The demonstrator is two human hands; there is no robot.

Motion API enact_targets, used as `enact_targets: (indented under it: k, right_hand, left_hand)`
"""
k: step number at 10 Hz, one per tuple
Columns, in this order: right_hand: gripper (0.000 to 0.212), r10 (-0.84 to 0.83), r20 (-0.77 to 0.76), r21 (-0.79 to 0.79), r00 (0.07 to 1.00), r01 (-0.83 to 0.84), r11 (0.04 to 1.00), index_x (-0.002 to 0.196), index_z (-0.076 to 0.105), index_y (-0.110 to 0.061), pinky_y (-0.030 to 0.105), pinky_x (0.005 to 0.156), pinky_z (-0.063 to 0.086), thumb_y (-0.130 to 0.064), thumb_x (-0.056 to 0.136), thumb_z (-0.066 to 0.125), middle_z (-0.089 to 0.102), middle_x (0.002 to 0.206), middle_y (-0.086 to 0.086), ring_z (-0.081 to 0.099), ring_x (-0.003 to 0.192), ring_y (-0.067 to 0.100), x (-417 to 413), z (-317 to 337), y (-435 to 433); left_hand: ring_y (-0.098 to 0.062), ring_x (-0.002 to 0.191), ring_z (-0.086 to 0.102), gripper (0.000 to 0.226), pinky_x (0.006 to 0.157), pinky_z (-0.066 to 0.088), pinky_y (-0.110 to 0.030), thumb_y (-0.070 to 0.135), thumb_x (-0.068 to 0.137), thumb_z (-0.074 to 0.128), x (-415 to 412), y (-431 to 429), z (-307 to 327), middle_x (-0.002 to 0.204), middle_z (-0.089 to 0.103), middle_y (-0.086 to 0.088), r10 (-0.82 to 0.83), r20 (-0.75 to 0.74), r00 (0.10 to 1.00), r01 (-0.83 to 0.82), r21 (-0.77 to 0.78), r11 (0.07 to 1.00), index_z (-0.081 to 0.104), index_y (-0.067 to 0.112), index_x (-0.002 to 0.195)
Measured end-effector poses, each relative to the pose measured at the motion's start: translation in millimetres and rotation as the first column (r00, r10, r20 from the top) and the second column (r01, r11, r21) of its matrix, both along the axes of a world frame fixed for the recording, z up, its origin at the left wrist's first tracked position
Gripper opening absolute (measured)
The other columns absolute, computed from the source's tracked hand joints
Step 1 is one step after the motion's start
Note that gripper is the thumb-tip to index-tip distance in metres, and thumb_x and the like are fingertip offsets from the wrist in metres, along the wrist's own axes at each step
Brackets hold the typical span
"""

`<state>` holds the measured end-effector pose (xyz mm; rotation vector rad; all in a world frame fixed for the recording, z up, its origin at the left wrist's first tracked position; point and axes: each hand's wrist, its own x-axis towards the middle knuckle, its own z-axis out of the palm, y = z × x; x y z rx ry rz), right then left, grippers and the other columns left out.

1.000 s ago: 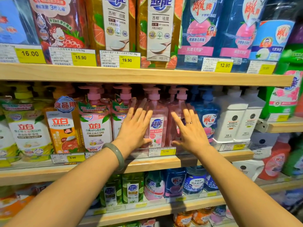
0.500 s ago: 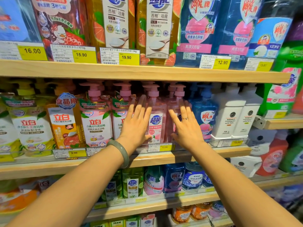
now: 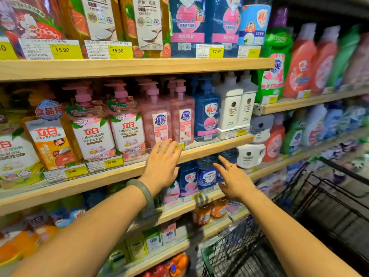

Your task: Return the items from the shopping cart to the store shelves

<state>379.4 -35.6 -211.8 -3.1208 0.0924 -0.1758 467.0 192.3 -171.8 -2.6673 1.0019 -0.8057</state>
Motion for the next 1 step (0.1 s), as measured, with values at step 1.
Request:
enact_targets:
  k: [1]
  right_hand:
    - [0.071,-0.065,-0.078,0.064,0.995,0.07,0.996,0.151,0.016,-0.023,0.043,0.101,0.044,-0.03,0.093,0.054,-0.001,0.162,0.001,0.027,0.142,0.03,-31.1,-12.1,2.7]
  left_hand:
    - [-0.03,0.129,0.037,0.054,0.108,0.031,-0.042,0.042,0.086,0.053,-19.8,-2.4,-4.7,0.137,0.046,-0.009,-0.011,-0.183,0.983,0.013,0.01,1.0,0.045,0.013,0.131]
